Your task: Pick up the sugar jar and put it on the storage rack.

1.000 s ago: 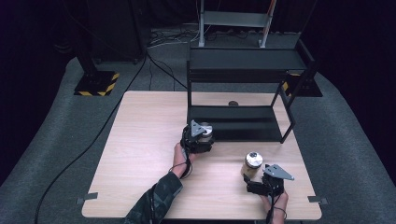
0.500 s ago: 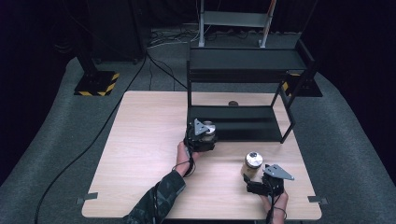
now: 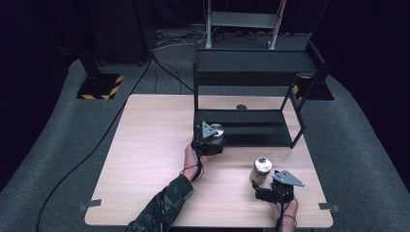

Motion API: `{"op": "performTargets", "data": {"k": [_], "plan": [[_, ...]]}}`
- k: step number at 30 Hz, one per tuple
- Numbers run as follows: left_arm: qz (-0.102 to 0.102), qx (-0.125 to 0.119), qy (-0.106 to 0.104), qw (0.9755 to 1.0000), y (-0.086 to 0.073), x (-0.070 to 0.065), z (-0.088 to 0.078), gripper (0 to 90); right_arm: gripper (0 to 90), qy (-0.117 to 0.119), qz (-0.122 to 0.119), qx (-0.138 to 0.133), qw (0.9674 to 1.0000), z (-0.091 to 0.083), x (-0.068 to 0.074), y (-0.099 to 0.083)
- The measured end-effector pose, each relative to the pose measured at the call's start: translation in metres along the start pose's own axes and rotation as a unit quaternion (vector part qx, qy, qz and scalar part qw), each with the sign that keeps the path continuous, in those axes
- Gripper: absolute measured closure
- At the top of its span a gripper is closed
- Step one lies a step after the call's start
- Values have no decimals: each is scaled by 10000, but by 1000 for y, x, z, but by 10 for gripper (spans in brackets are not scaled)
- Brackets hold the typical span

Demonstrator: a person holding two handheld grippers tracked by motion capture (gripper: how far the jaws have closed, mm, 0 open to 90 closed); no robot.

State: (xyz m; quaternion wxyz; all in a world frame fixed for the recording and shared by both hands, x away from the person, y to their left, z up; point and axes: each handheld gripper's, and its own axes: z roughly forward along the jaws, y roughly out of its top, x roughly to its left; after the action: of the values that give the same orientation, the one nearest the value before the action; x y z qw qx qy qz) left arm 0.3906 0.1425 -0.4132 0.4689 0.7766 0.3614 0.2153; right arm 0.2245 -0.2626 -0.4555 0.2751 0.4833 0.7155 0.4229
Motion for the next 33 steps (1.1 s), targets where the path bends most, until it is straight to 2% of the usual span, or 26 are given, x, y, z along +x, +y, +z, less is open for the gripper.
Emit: {"op": "performTargets", "data": {"k": [33], "plan": [[-52, 2, 35, 10000, 11, 1, 19, 302, 7, -4, -1, -3, 10000, 0, 0, 0]]}}
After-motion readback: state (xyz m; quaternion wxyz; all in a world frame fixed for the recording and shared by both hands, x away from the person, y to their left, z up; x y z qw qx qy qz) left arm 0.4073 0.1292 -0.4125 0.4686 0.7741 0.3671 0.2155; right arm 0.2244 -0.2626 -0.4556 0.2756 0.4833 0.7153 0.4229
